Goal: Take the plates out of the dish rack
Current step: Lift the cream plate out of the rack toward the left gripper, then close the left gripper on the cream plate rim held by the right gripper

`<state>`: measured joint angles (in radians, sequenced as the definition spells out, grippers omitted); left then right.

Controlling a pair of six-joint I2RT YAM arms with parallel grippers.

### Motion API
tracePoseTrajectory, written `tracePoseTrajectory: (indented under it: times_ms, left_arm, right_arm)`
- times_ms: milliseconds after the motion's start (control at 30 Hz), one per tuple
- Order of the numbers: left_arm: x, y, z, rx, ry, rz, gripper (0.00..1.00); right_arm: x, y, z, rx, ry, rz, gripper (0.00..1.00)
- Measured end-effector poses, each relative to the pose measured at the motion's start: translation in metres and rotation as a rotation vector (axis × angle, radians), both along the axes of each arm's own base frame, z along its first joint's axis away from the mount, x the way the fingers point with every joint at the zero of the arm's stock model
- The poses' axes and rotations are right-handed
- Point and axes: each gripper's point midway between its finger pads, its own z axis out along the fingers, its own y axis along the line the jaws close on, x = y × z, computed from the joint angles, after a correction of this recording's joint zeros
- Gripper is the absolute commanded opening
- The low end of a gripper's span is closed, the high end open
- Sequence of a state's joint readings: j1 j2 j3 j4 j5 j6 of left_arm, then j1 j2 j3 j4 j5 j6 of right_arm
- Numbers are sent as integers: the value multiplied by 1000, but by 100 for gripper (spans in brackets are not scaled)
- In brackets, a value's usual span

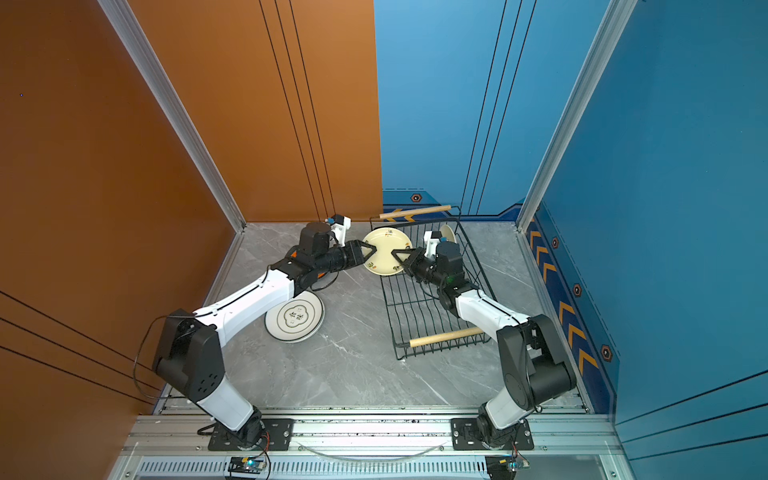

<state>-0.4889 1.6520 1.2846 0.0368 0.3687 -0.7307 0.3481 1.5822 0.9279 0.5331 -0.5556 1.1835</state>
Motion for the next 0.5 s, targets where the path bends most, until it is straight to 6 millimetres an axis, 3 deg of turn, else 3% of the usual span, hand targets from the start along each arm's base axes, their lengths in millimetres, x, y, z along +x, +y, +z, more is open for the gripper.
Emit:
tracePoseTrajectory:
  times_ms: [100,267,500]
  left_arm:
    - [0,3,-5,4,12,6,26]
    - [1,8,-10,-3,33,18,18]
    - [5,15,-6,-30,34,33,6]
  right_arm:
    - [0,3,1,1,-3,6,0]
    - [2,8,0,-2,-4,14,3]
    - [6,15,-3,-12,3,25,25]
